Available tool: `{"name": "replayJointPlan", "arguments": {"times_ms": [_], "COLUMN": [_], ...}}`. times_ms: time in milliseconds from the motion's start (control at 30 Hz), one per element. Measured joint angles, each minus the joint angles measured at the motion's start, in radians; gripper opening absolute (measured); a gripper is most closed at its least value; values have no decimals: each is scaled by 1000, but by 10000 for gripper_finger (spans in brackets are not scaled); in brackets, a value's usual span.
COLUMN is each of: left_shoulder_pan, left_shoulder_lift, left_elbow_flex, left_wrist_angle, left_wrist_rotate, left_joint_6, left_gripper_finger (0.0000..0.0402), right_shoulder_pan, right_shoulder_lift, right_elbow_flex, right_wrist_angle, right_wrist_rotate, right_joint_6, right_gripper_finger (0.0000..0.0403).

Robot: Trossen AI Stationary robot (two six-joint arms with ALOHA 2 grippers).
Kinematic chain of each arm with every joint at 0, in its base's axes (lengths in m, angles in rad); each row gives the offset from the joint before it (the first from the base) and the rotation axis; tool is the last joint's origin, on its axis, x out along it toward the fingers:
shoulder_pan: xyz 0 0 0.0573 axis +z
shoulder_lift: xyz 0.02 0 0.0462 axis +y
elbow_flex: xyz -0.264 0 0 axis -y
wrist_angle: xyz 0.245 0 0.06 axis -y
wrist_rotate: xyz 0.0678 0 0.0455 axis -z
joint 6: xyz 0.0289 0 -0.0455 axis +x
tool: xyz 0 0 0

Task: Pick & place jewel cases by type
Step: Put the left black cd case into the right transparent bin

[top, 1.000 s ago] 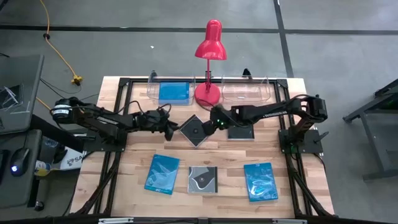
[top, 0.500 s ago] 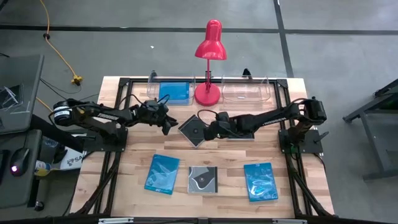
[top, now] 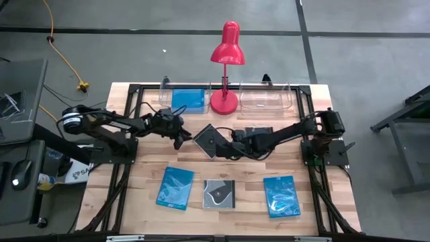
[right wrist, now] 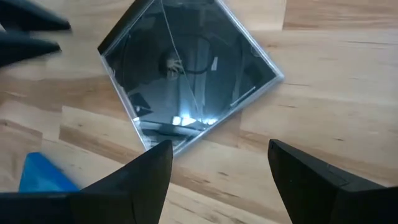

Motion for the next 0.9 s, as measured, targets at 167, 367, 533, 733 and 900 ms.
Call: {"name": "replayJointPlan", "arguments": {"times_ms": [167,367,533,733,900], "left_shoulder_pan": [0,0,0,0,0], "left_shoulder_lift": [120,209,215,215,215], "left_elbow_flex": [80,198,275,343,376], "left_wrist_angle": [1,-77,-220,-366,-451], "left_wrist_rotate": [68,105,49,-32,-101], "left_joint_6": [38,115,215,292,339], "left_gripper_finger": [120,120,120,120,120], "right_shoulder_pan": [5,38,52,36,28], "right_shoulder_lift": [0,0,1,1,1], "right_elbow_flex": [0,-1,-1,-1,-1], "right_wrist_angle": [4,-24,-47,-55,-59], "right_wrist_rotate": [12,31,41,49,54], "right_joint_6": [31,101,138,135,122], "right_gripper_finger": [252,252,252,252,252]}}
